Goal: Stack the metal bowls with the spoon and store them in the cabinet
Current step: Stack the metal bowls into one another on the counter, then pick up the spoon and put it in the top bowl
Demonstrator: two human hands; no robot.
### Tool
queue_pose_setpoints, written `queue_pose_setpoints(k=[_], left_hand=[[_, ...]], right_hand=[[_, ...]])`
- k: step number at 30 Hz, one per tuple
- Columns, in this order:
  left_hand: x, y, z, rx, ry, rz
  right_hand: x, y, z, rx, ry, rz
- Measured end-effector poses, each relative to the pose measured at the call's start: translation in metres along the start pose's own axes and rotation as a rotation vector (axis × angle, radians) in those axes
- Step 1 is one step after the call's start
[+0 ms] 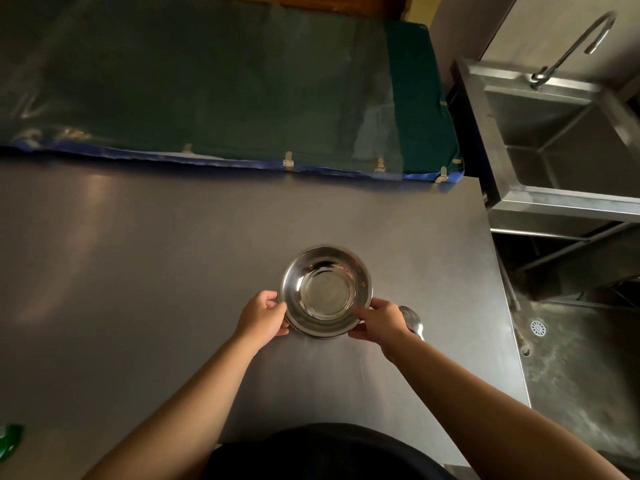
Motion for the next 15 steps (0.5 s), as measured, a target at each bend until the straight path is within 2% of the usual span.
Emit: queue_pose_setpoints(k=[6, 15], left_hand=[[-0.0019, -0.0031, 0.0038, 0.027, -0.002, 0.019], [-0.0072, -0.0063, 0.0034, 0.081, 0.003, 0.054]], right_hand=[[-0.0001, 0.0010, 0.0002, -0.516, -0.112, -0.126], [-0.0027, -0.0002, -0.0019, -0.886, -0.208, -0.244]])
Point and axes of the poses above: each hand's wrist, its own x-axis towards the middle knuckle, its own y-axis out of the palm, z = x × y, the point moved 3 cm from there along x, towards the middle knuckle, and after that the axes turned 5 degrees about z, right-handed, at the moved point
